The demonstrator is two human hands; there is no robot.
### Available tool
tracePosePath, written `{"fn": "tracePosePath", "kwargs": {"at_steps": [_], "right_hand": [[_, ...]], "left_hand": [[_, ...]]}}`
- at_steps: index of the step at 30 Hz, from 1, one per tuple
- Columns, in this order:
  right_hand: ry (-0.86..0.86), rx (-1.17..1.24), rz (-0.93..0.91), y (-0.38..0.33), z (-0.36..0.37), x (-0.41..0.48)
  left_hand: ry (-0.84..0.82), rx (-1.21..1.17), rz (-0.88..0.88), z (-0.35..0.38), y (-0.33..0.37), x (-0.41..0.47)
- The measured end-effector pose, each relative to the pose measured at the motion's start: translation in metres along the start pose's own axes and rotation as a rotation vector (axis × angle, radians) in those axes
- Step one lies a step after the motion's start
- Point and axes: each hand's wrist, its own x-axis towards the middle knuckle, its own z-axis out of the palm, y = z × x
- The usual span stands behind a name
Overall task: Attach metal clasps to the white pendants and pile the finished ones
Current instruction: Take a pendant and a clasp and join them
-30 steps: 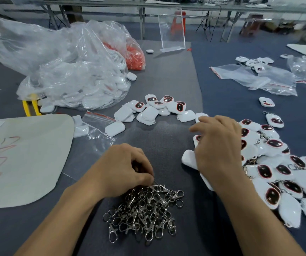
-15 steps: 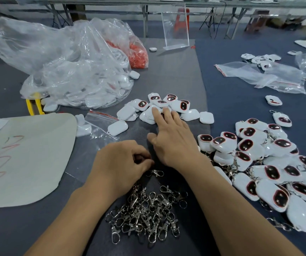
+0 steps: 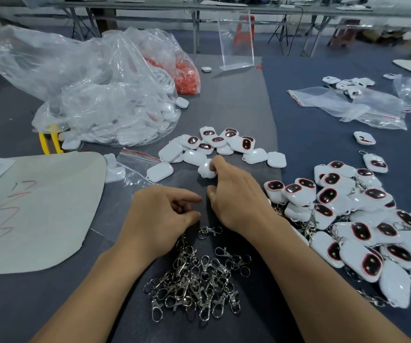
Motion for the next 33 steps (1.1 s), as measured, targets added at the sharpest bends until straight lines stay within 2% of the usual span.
{"fn": "tracePosePath", "kwargs": {"at_steps": [3,6,11,15,18,22,24,25,28,33], "right_hand": [[-0.065,-0.094,-0.06,-0.002,0.0,-0.002],[-0.08,-0.159,-0.036,0.0,-0.001,-0.007],[0.027,-0.239,0.044,0.02,-0.012,-0.024],[0.102,-0.347,0.184,0.039,-0.025,-0.033],[0.196,-0.383,0.256,0.041,-0.029,-0.031],[0.543,-0.141,0.114,0.02,-0.033,-0.031],[0.586,0.117,0.048,0.004,-0.026,-0.035],[0.531,0.299,0.062,-0.003,-0.02,-0.037],[0.26,0.832,0.281,-0.018,-0.005,-0.038],[0.021,1.057,0.368,-0.01,-0.006,-0.029]], "left_hand": [[0.06,0.005,-0.027,-0.002,-0.001,0.001],[0.032,0.024,-0.024,-0.004,-0.001,-0.001],[-0.081,-0.004,-0.05,-0.011,0.002,-0.002],[-0.132,0.272,-0.043,-0.026,0.001,0.001],[-0.231,0.286,-0.035,-0.032,0.004,0.003],[-0.256,0.226,0.008,-0.027,0.003,0.005],[-0.216,0.211,0.031,-0.022,0.0,0.004],[-0.182,0.204,0.037,-0.02,0.0,0.003],[-0.067,0.055,-0.006,-0.012,-0.001,0.002],[-0.008,-0.333,-0.117,-0.004,0.001,0.004]]}}
